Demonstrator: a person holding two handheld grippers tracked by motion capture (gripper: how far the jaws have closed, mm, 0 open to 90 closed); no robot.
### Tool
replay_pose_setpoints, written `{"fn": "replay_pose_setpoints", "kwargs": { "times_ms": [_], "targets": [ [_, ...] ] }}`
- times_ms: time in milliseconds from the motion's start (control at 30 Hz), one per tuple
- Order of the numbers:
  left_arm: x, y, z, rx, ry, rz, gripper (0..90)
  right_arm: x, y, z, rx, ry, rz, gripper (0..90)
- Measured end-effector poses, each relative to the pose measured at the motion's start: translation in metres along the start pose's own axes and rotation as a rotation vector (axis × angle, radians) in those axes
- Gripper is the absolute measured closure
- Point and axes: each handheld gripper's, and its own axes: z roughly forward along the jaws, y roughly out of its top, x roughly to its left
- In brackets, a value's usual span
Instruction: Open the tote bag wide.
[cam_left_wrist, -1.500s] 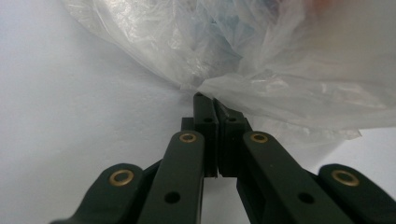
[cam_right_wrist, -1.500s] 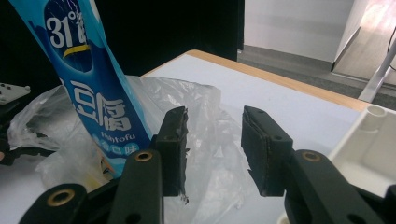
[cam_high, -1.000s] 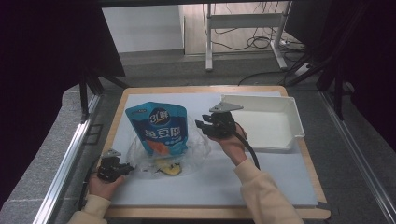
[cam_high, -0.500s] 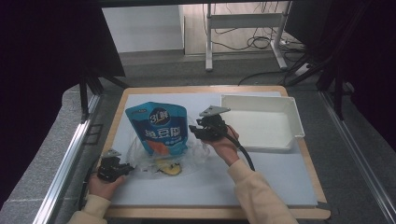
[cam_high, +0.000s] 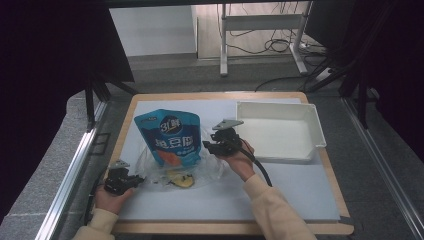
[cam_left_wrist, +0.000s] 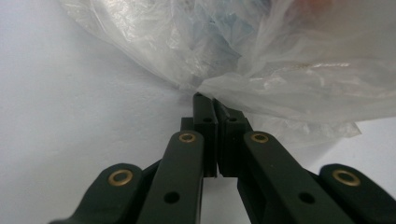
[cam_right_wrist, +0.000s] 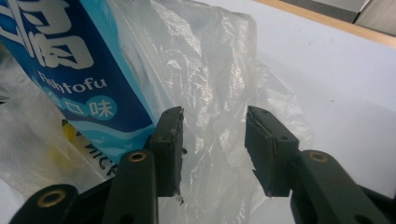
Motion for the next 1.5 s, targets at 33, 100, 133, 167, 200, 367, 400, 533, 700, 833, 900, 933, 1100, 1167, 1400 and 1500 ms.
{"fn": "replay_pose_setpoints", "kwargs": {
  "times_ms": [33,100,133,167,200,367,400,533,700,833,900,933,1100,1167,1400,1500],
  "targets": [
    [0.000,0.000,0.000,0.000,0.000,0.000,88.9,0.000,0.000,0.001,0.002,0.002,0.001,58.7],
    [0.000,0.000,0.000,0.000,-0.001,0.001,88.9,0.000,-0.001,0.002,0.006,0.003,0.002,62.2],
    [0.000,0.000,0.000,0.000,-0.001,0.001,88.8,-0.001,-0.001,0.002,0.009,0.003,0.004,64.6],
    [0.000,0.000,0.000,0.000,-0.001,0.001,88.6,-0.001,-0.001,0.003,0.013,0.005,0.004,67.2],
    [0.000,0.000,0.000,0.000,-0.002,0.001,88.6,-0.001,-0.002,0.004,0.018,0.007,0.003,69.1],
    [0.000,0.000,0.000,0.001,-0.004,0.001,88.2,-0.002,-0.004,0.006,0.027,0.025,0.012,78.5],
    [0.000,0.000,0.000,0.001,-0.005,0.000,88.2,-0.002,-0.004,0.007,0.028,0.028,0.014,80.1],
    [0.000,0.000,0.000,0.002,-0.005,0.000,88.2,-0.001,-0.005,0.007,0.025,0.036,0.012,85.6],
    [0.000,0.000,0.000,0.001,-0.005,0.000,88.2,-0.001,-0.005,0.005,0.012,0.037,0.011,86.9],
    [0.000,0.000,0.000,0.001,-0.005,0.000,88.2,-0.002,-0.005,0.002,0.001,0.032,0.010,87.3],
    [0.000,0.000,0.000,0.001,-0.005,0.000,88.1,-0.002,-0.005,0.001,-0.004,0.028,0.006,87.5],
    [0.000,0.000,0.000,0.001,-0.005,0.000,88.1,-0.003,-0.006,0.001,-0.004,0.027,0.009,87.6],
    [0.000,0.000,0.000,0.001,-0.004,-0.001,88.1,-0.005,-0.010,0.002,0.006,0.024,0.014,88.7],
    [0.000,0.000,0.000,0.001,-0.004,-0.001,88.1,-0.005,-0.012,0.003,0.009,0.026,0.017,88.7],
    [0.000,0.000,0.000,0.000,-0.004,0.000,88.2,-0.006,-0.018,0.006,0.017,0.022,0.022,88.9],
    [0.000,0.000,0.000,0.001,-0.004,-0.001,88.1,-0.008,-0.021,0.008,0.037,0.004,0.017,88.9]
  ]
}}
